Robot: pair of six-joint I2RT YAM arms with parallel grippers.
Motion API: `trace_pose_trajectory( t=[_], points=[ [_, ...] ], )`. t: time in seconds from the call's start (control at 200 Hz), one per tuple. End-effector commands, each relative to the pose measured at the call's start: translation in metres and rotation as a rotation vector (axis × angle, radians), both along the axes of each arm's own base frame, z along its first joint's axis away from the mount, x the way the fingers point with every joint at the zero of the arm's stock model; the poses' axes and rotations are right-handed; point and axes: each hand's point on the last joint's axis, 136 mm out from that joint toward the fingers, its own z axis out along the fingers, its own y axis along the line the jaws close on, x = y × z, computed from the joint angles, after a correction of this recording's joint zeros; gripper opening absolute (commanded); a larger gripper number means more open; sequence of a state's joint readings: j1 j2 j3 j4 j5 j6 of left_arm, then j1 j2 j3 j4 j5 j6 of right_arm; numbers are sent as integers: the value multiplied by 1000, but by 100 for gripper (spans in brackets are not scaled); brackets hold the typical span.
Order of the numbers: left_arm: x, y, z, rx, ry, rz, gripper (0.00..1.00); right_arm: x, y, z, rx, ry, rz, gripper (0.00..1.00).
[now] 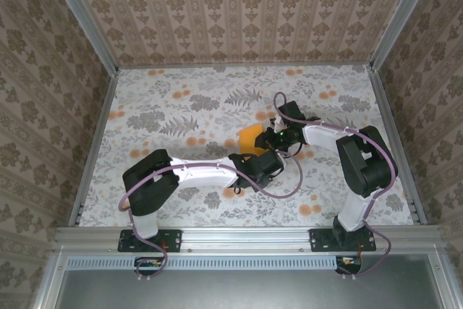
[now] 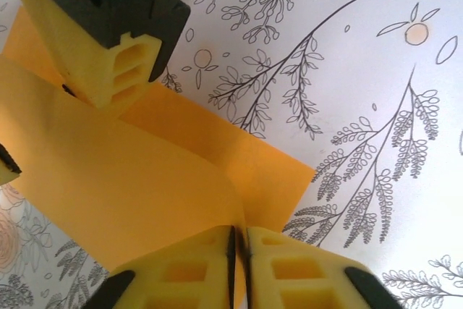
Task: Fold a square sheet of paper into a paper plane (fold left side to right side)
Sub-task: Fold the triangle a second time at the center of the table.
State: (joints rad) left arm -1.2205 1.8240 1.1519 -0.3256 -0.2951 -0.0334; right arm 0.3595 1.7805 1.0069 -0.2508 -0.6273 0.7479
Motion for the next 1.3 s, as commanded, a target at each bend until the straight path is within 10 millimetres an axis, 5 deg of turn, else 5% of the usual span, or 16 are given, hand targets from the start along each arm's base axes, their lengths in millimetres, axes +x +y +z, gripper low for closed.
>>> trace_pose_trajectory(
  t=[0.0, 0.39, 0.62, 0.785, 1.14, 1.295],
  points=[
    [-2, 0, 10, -60, 41, -3, 3, 5, -4, 2, -32, -15, 5, 38],
    [4, 13, 30, -306, 244, 52, 0, 18, -3, 16, -3, -80, 4, 44],
    [16, 21, 44, -514, 412, 97, 0, 30, -36, 44, -61, -218, -89, 58],
    [29, 30, 43, -597, 495, 152, 0, 15, -55, 53, -95, -265, -110, 64],
    [51, 51, 33, -676, 567, 280, 0, -54, -21, -1, -118, -118, 16, 11],
    [55, 58, 25, -661, 580, 322, 0, -69, -15, -25, -176, -59, 53, 7]
  ],
)
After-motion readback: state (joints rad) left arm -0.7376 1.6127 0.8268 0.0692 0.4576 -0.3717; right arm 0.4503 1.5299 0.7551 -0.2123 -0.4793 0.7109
